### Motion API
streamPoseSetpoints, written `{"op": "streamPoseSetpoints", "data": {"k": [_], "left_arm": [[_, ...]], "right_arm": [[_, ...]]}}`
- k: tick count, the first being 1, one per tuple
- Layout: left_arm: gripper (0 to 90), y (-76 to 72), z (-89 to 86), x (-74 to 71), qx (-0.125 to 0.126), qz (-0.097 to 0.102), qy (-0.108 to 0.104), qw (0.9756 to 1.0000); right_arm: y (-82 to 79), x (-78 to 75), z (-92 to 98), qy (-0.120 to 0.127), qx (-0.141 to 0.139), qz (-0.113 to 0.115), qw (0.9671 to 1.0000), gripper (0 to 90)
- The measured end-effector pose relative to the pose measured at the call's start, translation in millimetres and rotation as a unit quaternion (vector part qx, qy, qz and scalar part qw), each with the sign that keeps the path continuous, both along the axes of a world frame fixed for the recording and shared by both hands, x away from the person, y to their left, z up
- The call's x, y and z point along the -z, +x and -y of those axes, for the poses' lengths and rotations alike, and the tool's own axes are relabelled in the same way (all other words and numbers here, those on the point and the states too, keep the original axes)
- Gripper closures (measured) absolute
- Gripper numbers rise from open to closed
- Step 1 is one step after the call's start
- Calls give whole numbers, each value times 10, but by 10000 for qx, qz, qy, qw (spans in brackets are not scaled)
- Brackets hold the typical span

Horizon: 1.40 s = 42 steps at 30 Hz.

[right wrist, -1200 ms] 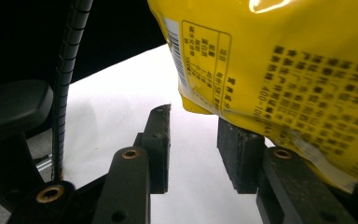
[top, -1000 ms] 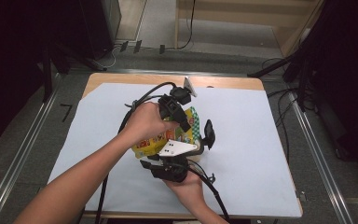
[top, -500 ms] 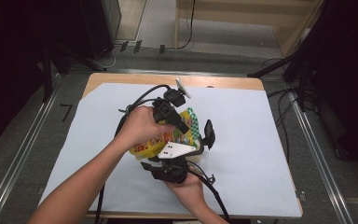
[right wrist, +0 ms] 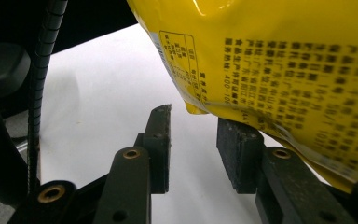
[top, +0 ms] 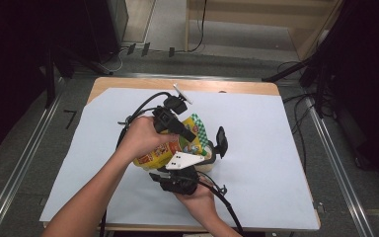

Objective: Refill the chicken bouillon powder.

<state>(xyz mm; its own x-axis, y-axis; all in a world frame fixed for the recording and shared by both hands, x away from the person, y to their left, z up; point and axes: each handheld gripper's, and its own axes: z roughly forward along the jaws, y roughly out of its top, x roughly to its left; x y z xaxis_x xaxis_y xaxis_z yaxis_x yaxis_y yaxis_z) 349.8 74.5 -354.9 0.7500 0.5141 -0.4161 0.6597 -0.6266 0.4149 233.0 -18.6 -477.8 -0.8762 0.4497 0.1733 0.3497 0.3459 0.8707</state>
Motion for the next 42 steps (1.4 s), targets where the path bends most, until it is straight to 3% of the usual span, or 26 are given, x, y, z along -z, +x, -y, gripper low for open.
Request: {"op": "streamPoseSetpoints", "data": {"k": [5, 15, 20, 35, 42], "left_arm": [[884, -37, -63, 15, -7, 85, -64, 9999], [887, -131, -194, 53, -11, 255, -425, 9988], [889, -144, -264, 46, -31, 283, -452, 9986], [884, -123, -374, 150, -107, 183, -575, 9981], [874, -113, -456, 213, -121, 95, -772, 9969]], "right_arm": [[15, 19, 17, 29, 17, -24, 10000, 662], [13, 63, 2, -121, 19, 4, 9999, 655], [17, 101, -4, -167, 58, -7, 9998, 647], [30, 196, -8, -274, 64, -52, 9996, 637], [36, 241, -3, -335, 100, -79, 9994, 620]]}}
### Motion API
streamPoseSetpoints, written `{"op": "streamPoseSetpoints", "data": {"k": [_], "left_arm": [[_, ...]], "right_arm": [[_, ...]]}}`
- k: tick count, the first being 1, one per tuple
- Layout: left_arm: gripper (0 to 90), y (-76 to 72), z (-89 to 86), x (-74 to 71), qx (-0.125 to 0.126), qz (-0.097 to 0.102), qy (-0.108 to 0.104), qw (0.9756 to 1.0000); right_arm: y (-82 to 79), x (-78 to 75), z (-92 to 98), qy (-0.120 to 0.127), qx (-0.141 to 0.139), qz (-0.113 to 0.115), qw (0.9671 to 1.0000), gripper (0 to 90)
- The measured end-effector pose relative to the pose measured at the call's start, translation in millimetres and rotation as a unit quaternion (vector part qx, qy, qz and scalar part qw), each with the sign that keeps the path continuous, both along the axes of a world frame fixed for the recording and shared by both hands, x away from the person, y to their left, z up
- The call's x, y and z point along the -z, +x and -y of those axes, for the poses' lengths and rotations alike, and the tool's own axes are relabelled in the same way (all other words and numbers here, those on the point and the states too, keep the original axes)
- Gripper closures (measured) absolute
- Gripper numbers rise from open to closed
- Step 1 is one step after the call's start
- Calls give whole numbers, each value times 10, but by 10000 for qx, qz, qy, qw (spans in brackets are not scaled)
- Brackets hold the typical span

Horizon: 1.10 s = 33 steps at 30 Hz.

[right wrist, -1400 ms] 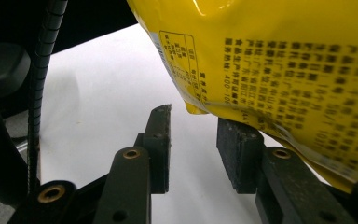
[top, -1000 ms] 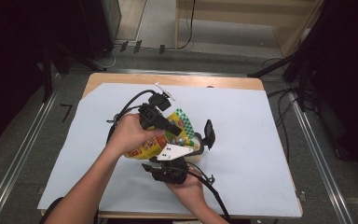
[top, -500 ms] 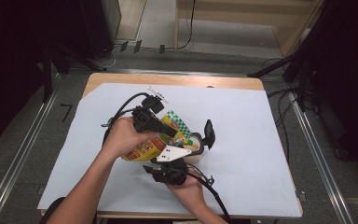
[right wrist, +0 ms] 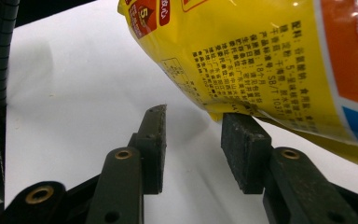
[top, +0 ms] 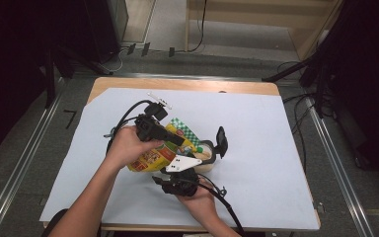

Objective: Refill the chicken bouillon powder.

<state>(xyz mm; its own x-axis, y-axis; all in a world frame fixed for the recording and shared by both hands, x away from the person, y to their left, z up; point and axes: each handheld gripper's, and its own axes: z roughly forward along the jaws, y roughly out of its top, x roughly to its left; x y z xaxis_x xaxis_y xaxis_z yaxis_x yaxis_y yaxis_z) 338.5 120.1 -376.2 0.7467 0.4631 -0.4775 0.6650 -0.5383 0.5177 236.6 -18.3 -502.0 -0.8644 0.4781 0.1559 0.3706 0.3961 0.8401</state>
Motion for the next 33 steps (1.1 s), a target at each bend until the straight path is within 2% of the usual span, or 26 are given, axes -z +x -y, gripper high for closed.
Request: {"op": "streamPoseSetpoints", "data": {"k": [3, 8, 13, 21, 26, 33], "left_arm": [[872, -9, -22, 13, -2, -48, -22, 10000], [866, -38, -29, 4, 79, 127, 24, 9999], [861, -32, -81, -4, 54, 157, 5, 9999], [864, -26, -244, -40, 25, 240, -205, 9995], [880, -16, -375, -55, -29, 284, -426, 9987], [900, -19, -487, -75, -108, 291, -469, 9984]], "right_arm": [[2, 13, 0, 8, -12, -42, 10000, 617], [11, 17, 11, 5, 1, -14, 10000, 600], [21, 7, 33, 60, 21, -8, 10000, 594], [10, -26, 58, 162, 5, -20, 9999, 580], [8, -62, 90, 211, 25, -46, 9998, 568], [8, -116, 121, 245, 34, -196, 9995, 547]]}}
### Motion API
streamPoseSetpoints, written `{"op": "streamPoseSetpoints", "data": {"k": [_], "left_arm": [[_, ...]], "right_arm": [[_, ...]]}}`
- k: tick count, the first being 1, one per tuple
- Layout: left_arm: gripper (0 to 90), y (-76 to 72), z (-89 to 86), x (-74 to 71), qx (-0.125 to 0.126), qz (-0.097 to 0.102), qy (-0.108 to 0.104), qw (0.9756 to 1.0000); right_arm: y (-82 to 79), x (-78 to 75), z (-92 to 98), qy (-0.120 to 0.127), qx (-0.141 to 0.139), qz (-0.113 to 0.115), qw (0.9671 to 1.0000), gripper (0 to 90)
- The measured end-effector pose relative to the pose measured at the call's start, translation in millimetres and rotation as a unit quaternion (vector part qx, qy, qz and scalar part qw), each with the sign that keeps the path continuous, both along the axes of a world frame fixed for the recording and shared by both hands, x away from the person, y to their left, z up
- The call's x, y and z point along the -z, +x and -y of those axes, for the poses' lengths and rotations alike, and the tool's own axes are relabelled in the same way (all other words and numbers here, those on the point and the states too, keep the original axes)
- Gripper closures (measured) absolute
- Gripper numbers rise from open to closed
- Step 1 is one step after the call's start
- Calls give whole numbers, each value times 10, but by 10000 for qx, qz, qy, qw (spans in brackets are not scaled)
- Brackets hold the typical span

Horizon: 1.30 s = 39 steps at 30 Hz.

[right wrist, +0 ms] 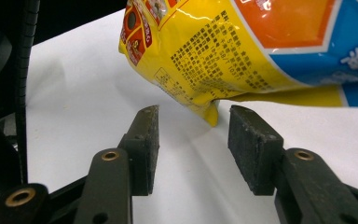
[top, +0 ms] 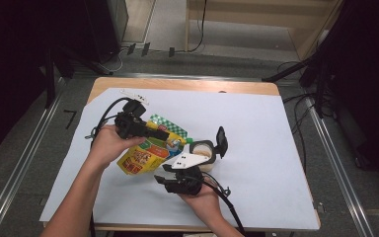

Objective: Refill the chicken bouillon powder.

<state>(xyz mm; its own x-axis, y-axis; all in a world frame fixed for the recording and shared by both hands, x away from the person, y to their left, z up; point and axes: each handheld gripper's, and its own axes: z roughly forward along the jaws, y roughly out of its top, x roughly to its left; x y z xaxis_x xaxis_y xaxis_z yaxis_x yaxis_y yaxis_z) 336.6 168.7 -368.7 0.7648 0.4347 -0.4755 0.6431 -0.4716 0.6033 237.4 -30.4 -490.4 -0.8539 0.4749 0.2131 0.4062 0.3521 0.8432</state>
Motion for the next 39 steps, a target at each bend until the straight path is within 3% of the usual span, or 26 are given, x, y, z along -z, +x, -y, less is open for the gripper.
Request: {"op": "streamPoseSetpoints", "data": {"k": [6, 10, 12, 16, 19, 24, 39], "left_arm": [[900, 18, -102, -9, -83, -18, -65, 9999], [900, 23, -168, -31, -128, -60, -131, 9998], [900, 22, -216, -60, -156, -38, -274, 9995], [900, 26, -276, -98, -217, 19, -349, 9992], [900, 52, -344, -110, -382, 7, -469, 9982], [900, 79, -362, -118, -491, 58, -465, 9977], [900, 300, -369, -191, -778, 199, -499, 9955]], "right_arm": [[-17, -51, -2, -114, -55, 47, 9999, 544], [-16, -91, 6, -55, -153, -70, 9998, 541], [-24, -114, 17, -32, -169, -98, 9998, 539], [-29, -148, 42, -47, -146, -56, 9999, 533], [-19, -189, 74, -7, -100, -156, 9998, 530], [-35, -229, 118, -102, -101, -84, 9999, 529], [-67, -245, 285, -205, -10, -233, 9995, 515]]}}
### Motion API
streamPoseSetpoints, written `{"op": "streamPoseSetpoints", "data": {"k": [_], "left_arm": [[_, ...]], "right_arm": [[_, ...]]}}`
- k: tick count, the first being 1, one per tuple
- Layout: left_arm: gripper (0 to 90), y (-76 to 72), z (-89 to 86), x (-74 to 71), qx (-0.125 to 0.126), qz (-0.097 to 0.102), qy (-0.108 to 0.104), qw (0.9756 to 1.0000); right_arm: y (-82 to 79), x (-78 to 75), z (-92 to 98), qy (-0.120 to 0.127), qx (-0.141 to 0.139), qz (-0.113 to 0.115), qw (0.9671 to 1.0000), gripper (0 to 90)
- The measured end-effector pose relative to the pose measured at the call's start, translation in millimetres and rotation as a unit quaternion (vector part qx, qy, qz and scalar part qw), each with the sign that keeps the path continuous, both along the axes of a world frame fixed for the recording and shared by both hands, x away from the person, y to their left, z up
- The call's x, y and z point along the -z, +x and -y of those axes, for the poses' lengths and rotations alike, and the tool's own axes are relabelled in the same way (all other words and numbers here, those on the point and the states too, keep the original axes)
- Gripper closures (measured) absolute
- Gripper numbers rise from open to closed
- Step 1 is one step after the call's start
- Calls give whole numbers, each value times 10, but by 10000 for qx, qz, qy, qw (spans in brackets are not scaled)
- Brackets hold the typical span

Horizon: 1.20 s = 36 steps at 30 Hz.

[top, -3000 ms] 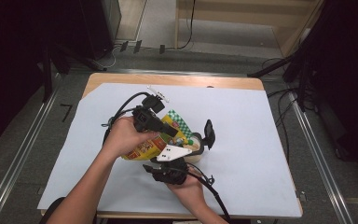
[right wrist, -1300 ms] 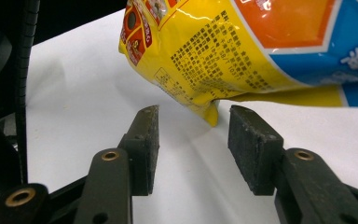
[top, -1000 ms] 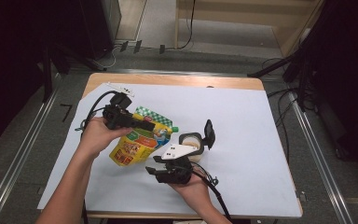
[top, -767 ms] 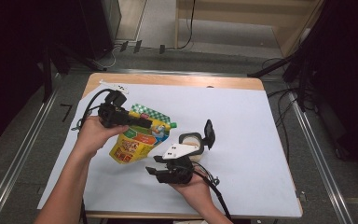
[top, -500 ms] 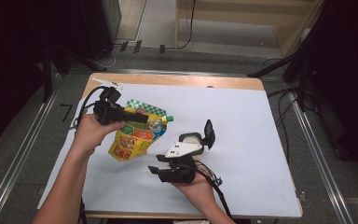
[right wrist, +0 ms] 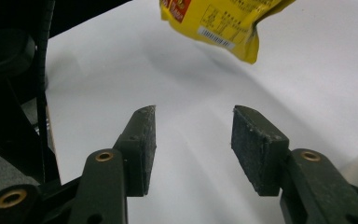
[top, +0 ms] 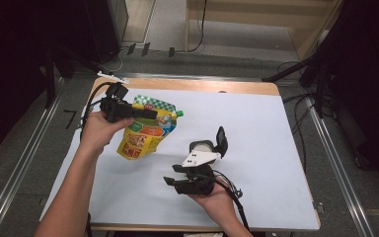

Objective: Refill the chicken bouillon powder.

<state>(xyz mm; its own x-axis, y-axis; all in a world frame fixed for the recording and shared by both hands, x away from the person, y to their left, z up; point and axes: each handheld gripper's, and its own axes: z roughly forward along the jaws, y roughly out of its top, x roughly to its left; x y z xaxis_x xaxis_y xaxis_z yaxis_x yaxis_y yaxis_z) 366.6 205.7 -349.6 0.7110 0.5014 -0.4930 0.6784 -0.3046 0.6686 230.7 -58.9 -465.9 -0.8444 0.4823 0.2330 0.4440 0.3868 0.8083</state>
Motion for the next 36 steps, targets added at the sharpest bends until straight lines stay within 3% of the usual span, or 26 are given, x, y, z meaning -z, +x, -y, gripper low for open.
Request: {"op": "streamPoseSetpoints", "data": {"k": [11, 15, 23, 27, 30, 33, 35, 36], "left_arm": [[900, 192, 9, 18, -174, 53, -63, 9998], [900, 264, -4, 53, -252, 186, -10, 9995], [900, 333, -75, 165, -424, 166, 218, 9987], [900, 363, -99, 179, -478, 217, 122, 9985], [900, 366, -95, 174, -559, 375, 38, 9977], [900, 374, -89, 184, -542, 400, -19, 9977], [900, 384, -88, 209, -544, 379, 67, 9978], [900, 383, -114, 220, -545, 327, -38, 9980]], "right_arm": [[-5, 45, 48, -9, 81, -50, 10000, 517], [-1, 46, 53, 5, 90, -46, 9999, 517], [2, 50, 57, -17, 83, -20, 10000, 519], [5, 40, 67, -1, 86, -12, 10000, 519], [2, 39, 73, -3, 111, -18, 9999, 519], [-4, 38, 72, -10, 111, -11, 9999, 519], [-5, 41, 70, -22, 110, -5, 9999, 519], [-6, 44, 65, -34, 98, -14, 9999, 519]]}}
